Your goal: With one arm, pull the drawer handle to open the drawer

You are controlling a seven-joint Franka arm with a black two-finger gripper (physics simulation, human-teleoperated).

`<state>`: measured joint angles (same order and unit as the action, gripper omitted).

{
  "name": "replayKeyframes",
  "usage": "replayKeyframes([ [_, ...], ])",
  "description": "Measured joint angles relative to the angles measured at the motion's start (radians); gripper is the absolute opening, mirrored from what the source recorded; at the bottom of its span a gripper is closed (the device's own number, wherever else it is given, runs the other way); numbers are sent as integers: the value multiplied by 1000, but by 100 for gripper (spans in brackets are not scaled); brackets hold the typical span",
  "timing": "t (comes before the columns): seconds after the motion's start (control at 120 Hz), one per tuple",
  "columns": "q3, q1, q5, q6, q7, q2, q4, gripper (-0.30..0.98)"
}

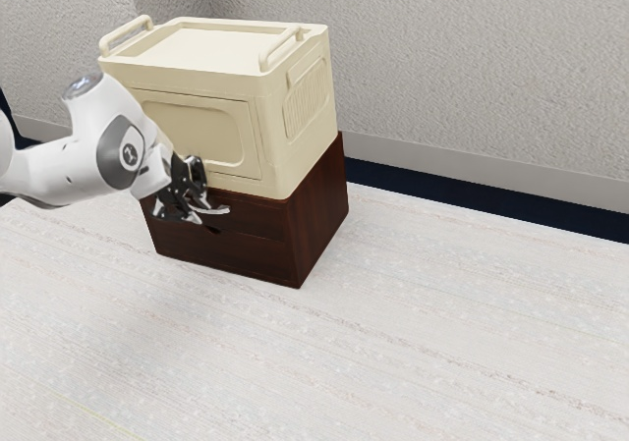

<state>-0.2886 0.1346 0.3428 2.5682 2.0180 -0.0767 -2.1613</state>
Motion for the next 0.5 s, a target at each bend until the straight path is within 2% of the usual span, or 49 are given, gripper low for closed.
replayKeyframes([
  [0.192, 0, 0, 6, 9, 29, 23, -24, -5],
  [0.5, -23, 6, 3, 19, 75, 184, -194, -10],
])
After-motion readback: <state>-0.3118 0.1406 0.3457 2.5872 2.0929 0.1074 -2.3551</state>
